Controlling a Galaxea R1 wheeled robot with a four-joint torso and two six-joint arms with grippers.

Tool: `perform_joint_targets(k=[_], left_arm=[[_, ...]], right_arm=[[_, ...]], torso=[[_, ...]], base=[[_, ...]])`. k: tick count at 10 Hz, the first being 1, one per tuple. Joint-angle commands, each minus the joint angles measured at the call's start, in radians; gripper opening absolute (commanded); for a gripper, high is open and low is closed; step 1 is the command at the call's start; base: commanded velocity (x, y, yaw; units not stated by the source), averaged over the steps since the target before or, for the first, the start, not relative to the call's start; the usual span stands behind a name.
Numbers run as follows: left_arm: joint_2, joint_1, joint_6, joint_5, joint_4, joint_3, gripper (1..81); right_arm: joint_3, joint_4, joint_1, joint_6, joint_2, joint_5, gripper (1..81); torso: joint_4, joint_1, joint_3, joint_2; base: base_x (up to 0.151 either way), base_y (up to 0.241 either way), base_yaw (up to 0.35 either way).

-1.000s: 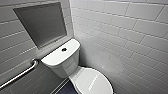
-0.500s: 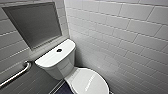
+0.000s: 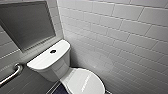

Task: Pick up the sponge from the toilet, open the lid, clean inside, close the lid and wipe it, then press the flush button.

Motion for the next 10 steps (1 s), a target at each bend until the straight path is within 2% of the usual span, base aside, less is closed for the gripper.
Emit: perform_joint_targets(k=[1, 3, 4, 5, 7, 10], left_arm=[[0.034, -0.119, -0.029, 0.123, -0.009, 0.029, 81.1], [0.063, -0.153, -0.029, 0.127, -0.029, 0.032, 81.1], [0.074, -0.162, -0.029, 0.127, -0.032, 0.031, 81.1], [0.080, -0.167, -0.029, 0.127, -0.040, 0.028, 81.1], [0.085, -0.174, -0.029, 0.127, -0.040, 0.032, 81.1], [0.120, -0.188, -0.029, 0.133, -0.045, 0.037, 81.1]], right_arm=[[0.006, -0.011, -0.017, -0.005, -0.007, -0.084, 1.0], [0.005, 0.000, -0.017, -0.002, -0.005, -0.082, 1.0], [-0.009, 0.003, -0.032, 0.004, -0.012, -0.082, 1.0], [-0.020, 0.003, -0.055, 0.007, -0.012, -0.081, 1.0], [-0.024, -0.005, -0.109, 0.001, 0.014, -0.073, 1.0], [-0.108, -0.013, -0.156, -0.002, 0.109, -0.068, 1.0]], torso=[[0.000, 0.000, -0.028, 0.000], [0.000, 0.000, -0.094, 0.000], [0.000, 0.000, -0.031, 0.000], [0.000, 0.000, -0.058, 0.000], [0.000, 0.001, -0.077, 0.000], [0.000, 0.001, -0.077, 0.000]], base=[[0.000, 0.000, 0.000], [0.000, 0.000, 0.000], [0.000, 0.000, 0.000], [0.000, 0.000, 0.000], [0.000, 0.000, 0.000], [0.000, 0.000, 0.000]])
